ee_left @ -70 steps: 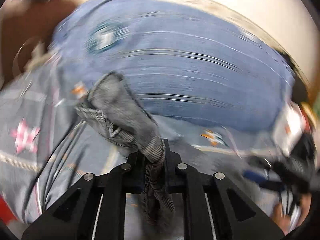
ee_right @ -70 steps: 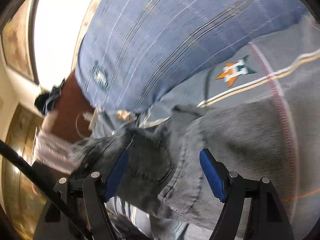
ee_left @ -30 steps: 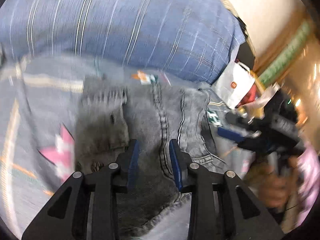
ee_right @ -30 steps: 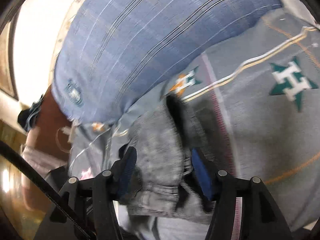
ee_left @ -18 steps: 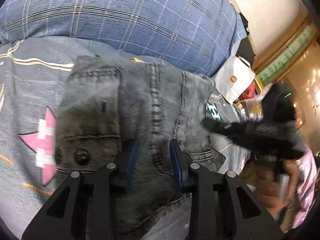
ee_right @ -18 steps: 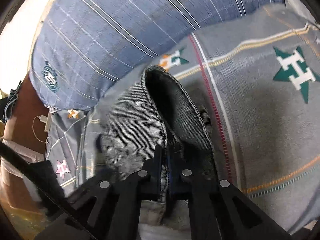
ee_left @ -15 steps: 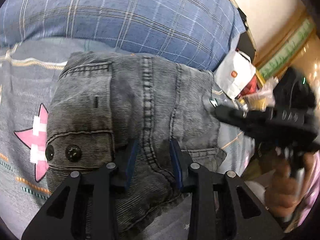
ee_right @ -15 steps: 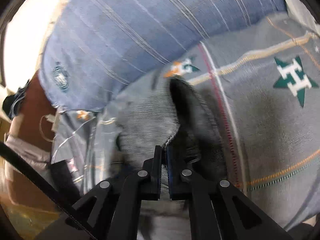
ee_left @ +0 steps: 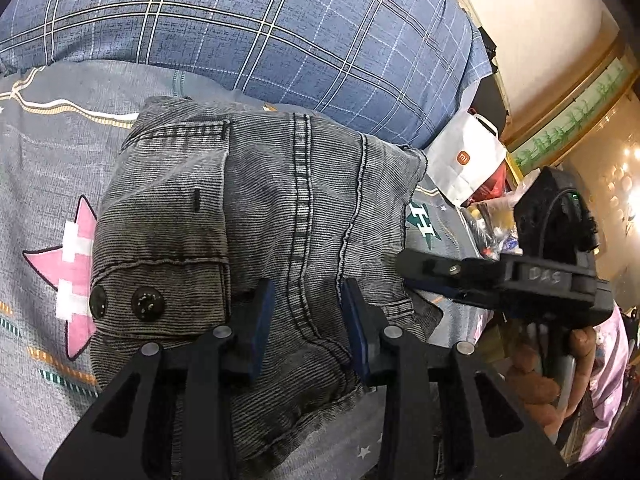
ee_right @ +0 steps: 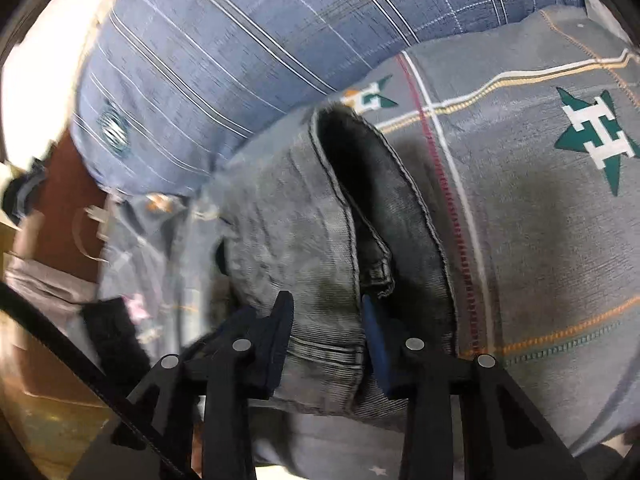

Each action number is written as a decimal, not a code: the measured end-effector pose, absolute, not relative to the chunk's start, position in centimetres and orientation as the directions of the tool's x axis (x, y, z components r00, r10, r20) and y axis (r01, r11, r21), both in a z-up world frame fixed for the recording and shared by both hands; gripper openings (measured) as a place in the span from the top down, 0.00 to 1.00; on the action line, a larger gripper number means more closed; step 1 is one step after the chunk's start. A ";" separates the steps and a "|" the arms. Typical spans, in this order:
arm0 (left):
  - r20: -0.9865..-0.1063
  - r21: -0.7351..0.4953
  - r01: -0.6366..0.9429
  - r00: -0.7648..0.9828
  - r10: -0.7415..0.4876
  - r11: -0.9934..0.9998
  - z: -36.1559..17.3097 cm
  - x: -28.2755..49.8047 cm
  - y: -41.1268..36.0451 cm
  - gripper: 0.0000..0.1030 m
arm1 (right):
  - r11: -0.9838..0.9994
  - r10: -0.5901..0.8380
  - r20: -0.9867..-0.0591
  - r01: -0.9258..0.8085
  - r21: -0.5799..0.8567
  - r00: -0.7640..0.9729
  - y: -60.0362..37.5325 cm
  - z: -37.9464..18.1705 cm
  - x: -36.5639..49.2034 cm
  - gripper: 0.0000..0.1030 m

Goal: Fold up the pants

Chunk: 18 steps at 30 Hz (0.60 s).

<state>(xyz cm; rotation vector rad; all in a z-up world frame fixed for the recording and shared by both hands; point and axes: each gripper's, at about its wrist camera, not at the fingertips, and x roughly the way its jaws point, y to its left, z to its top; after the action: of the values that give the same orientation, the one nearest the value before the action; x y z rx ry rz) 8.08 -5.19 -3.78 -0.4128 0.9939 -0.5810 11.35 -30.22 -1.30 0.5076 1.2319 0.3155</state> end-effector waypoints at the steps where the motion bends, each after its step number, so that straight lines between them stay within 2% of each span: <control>1: -0.659 -0.570 0.264 0.418 -0.625 0.778 -3.8 8.1 -5.3 0.69 | 0.836 0.511 -0.804 0.041 0.547 0.306 -30.2 -1.6 11.4 0.63; 4: -0.664 -0.554 0.270 0.429 -0.613 0.788 -3.6 7.9 -5.6 0.69 | 0.851 0.490 -0.821 0.047 0.524 0.292 -30.0 -2.4 11.8 0.63; 6: -0.674 -0.528 0.277 0.438 -0.595 0.803 -3.5 7.8 -5.9 0.69 | 0.841 0.505 -0.813 0.045 0.539 0.290 -29.9 -2.9 12.0 0.79; 7: -0.678 -0.519 0.280 0.441 -0.588 0.808 -3.5 7.7 -6.1 0.69 | 0.838 0.512 -0.809 0.039 0.544 0.288 -29.8 -3.0 12.0 0.91; 9: -0.685 -0.507 0.284 0.441 -0.580 0.814 -3.0 7.5 -6.1 0.69 | 0.844 0.503 -0.801 0.016 0.537 0.323 -29.6 -1.6 11.3 0.93; 11: -0.656 -0.546 0.290 0.435 -0.616 0.786 -1.8 7.2 -5.3 0.69 | 0.833 0.527 -0.763 -0.050 0.551 0.373 -29.5 1.3 10.3 0.93; 12: -0.625 -0.565 0.304 0.450 -0.638 0.767 -0.7 6.9 -4.6 0.66 | 0.835 0.527 -0.754 -0.076 0.544 0.393 -29.6 2.7 9.8 0.93; 15: -0.554 -0.521 0.320 0.578 -0.599 0.791 2.6 6.0 -1.8 0.31 | 0.860 0.497 -0.770 -0.107 0.499 0.399 -29.9 3.9 8.7 0.94; 18: -0.587 -0.499 0.246 0.610 -0.532 0.831 2.1 7.3 0.1 0.28 | 0.903 0.419 -0.859 -0.030 0.430 0.294 -30.3 -1.6 10.0 0.94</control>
<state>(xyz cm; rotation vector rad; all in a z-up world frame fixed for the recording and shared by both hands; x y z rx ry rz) 7.27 0.05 2.15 -0.3917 0.7965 -0.4623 9.96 -30.29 -1.59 0.3631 1.2428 0.3076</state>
